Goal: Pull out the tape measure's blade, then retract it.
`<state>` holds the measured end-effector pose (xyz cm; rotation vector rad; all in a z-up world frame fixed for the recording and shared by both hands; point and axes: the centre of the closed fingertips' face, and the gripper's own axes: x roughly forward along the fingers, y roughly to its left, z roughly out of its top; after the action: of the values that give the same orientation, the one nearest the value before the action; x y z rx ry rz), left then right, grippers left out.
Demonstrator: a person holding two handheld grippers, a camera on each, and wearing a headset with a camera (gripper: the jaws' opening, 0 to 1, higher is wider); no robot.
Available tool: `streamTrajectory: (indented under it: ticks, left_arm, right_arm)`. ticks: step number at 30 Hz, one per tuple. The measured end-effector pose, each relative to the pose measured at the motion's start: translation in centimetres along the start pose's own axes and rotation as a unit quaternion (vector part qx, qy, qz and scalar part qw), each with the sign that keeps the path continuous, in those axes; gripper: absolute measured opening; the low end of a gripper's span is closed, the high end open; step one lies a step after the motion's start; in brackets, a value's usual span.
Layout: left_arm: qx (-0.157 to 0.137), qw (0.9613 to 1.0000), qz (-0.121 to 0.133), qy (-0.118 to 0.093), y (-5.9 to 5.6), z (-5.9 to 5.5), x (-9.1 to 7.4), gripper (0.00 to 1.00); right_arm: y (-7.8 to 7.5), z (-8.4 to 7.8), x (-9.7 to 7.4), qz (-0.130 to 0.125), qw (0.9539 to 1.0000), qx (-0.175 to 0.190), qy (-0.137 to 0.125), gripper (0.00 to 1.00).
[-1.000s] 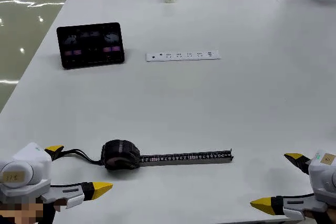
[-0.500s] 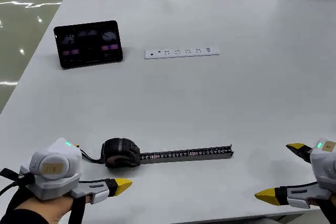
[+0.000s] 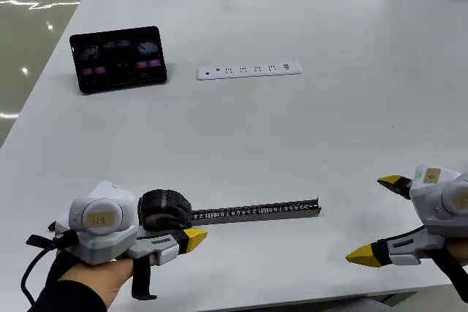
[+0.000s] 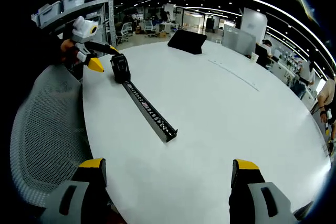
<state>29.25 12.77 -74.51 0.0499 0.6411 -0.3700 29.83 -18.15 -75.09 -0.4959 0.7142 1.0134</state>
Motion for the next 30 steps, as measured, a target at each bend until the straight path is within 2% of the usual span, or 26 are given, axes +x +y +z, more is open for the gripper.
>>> streamTrajectory:
  ticks: [3, 5, 8, 12, 15, 16, 17, 18, 20, 22, 27, 30]
  left_arm:
    - [-0.014, 0.9998, 0.011, -0.009, 0.1, 0.1, 0.0, 0.99]
    - [-0.025, 0.9984, 0.027, -0.043, 0.4, 0.9, -0.1, 0.98]
    - [-0.033, 0.9977, 0.041, -0.043, 0.4, 0.7, 0.0, 0.99]
    - [-0.048, 0.9959, 0.053, -0.055, 0.7, 0.8, 0.3, 0.99]
    - [-0.048, 0.9946, 0.056, -0.073, 0.4, 0.9, 0.5, 0.99]
    - [-0.037, 0.9934, 0.064, -0.088, 0.6, 1.2, 0.4, 0.99]
    - [-0.036, 0.9931, 0.068, -0.088, 0.6, 1.1, 0.5, 0.99]
    - [-0.043, 0.993, 0.07, -0.085, 0.7, 1.1, 0.6, 0.99]
    - [-0.06, 0.9898, 0.073, -0.107, 1.0, 1.9, 0.6, 0.99]
    - [-0.059, 0.9893, 0.08, -0.107, 1.4, 2.0, 0.8, 0.99]
    - [-0.071, 0.9899, 0.084, -0.089, 1.7, 1.1, 1.4, 0.99]
    - [-0.071, 0.9896, 0.088, -0.09, 1.8, 1.2, 1.4, 0.99]
  right_arm:
    - [-0.2, 0.8, 0.2, 0.004, 0.9999, -0.014, 0.002, 0.99]
    - [-0.1, 1.4, 0.5, 0.01, 0.9996, -0.025, 0.006, 0.99]
    - [-0.4, 1.7, 1.0, 0.018, 0.9986, -0.048, 0.012, 0.99]
    - [-0.7, 2.0, 1.8, 0.038, 0.9965, -0.072, 0.019, 0.99]
    - [-0.5, 2.0, 2.5, 0.047, 0.9953, -0.079, 0.03, 0.99]
    - [-0.7, 2.0, 2.8, 0.051, 0.9947, -0.083, 0.035, 0.99]
    - [-0.8, 2.0, 2.9, 0.053, 0.9941, -0.087, 0.039, 0.99]
    - [-0.9, 2.1, 3.1, 0.054, 0.9936, -0.09, 0.042, 0.99]
    - [-1.1, 2.3, 3.4, 0.058, 0.9924, -0.098, 0.048, 0.99]
    - [-1.3, 2.5, 3.7, 0.062, 0.9908, -0.107, 0.054, 0.99]
    - [-1.4, 2.8, 4.4, 0.088, 0.9854, -0.129, 0.067, 0.99]
    - [-1.4, 2.8, 5.0, 0.099, 0.9818, -0.143, 0.077, 0.99]
